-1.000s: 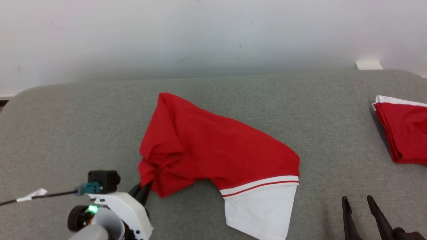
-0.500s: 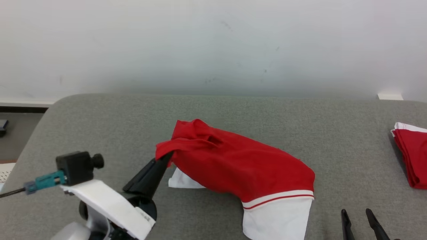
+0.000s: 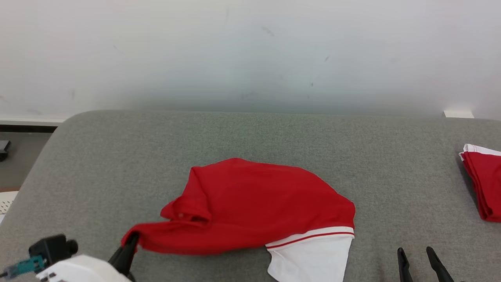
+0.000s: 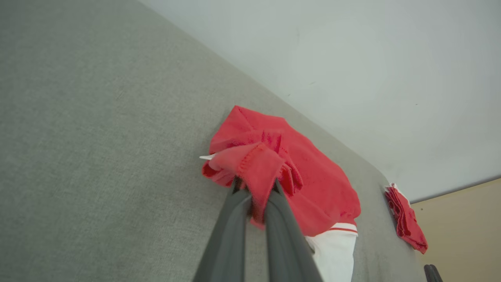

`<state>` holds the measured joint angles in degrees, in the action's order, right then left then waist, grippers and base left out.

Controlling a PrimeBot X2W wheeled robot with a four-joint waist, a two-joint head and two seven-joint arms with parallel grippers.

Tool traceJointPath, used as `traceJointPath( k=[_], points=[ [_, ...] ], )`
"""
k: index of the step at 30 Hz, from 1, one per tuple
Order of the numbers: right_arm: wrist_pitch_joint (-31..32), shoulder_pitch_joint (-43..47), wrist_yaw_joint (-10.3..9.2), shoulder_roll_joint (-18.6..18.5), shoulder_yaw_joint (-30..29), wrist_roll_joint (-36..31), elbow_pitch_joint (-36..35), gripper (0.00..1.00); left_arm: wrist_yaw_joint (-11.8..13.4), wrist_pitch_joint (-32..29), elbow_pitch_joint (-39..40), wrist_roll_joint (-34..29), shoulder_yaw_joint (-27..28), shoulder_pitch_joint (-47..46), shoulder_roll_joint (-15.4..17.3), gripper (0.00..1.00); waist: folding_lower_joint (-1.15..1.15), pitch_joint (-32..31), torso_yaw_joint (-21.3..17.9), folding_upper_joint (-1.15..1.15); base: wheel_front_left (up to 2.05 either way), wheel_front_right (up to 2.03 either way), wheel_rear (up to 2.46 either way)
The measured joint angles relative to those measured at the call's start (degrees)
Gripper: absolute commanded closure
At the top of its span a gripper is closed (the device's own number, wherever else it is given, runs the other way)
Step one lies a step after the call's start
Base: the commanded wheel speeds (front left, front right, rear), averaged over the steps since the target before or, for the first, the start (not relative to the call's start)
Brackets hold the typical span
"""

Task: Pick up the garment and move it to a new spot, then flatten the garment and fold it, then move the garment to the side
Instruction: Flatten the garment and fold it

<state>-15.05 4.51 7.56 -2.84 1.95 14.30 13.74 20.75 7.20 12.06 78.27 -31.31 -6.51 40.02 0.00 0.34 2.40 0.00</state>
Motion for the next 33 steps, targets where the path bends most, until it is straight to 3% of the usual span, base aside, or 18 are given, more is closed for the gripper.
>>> traceJointPath(
  k=[4,5,7,8,13,18,22,24,26,33],
  points=[
    [0.0,0.2,0.0,0.0,0.1,-0.2,0.5,0.0,-0.5,0.4,-9.3,2.7,-0.2,4.3,-1.4,0.98,0.01,0.7,-0.1,0.0,0.0,0.0,0.0],
    [0.0,0.2,0.0,0.0,0.2,-0.2,0.6,0.0,-1.3,0.4,-11.2,3.8,-0.1,4.9,-2.5,0.9,0.01,0.8,0.0,0.0,0.0,0.0,0.0],
    [0.0,0.2,0.0,0.0,0.2,-0.3,0.6,0.0,-2.2,0.7,-15.8,5.9,0.7,5.7,-4.5,0.53,0.01,1.0,0.1,0.0,0.0,0.0,0.0],
    [0.0,0.2,0.0,0.0,0.2,-0.4,0.6,0.0,-2.6,1.0,-17.8,6.0,0.8,5.8,-4.9,0.0,0.01,1.0,0.1,0.0,0.0,0.0,0.0],
    [0.0,0.1,0.0,0.0,-0.2,-0.6,0.5,0.0,-4.7,3.6,-24.6,8.0,3.2,5.9,-7.4,0.0,0.0,1.0,0.5,0.0,0.0,0.0,0.0],
    [0.0,0.3,0.0,0.0,-0.2,-0.8,0.5,0.0,-3.4,6.1,-30.1,4.1,3.3,5.7,-6.9,0.0,0.0,0.7,1.3,0.0,0.0,0.0,0.0],
    [0.0,0.3,0.0,0.0,-0.4,-1.0,0.3,0.0,-0.8,7.6,-31.8,-4.1,3.7,4.1,-6.8,0.0,0.01,0.3,1.7,0.0,0.0,0.0,0.0],
    [0.0,0.3,0.0,0.0,-0.8,-1.1,-0.1,0.0,0.4,7.8,-31.1,-8.9,6.1,3.8,-7.9,0.0,0.0,-0.1,1.8,0.0,0.0,0.0,0.0],
    [0.0,0.4,0.0,0.0,-1.3,-1.2,-0.7,0.0,1.0,7.8,-27.9,-17.5,10.1,3.7,-9.4,0.0,0.0,-0.3,2.0,0.0,0.0,0.0,0.0],
    [0.0,1.5,0.0,0.0,-4.3,-2.4,-3.6,0.0,-0.7,7.9,-18.8,-38.8,16.0,8.0,-19.1,0.0,0.0,-1.4,1.7,0.0,0.0,0.0,0.0]
  ],
)
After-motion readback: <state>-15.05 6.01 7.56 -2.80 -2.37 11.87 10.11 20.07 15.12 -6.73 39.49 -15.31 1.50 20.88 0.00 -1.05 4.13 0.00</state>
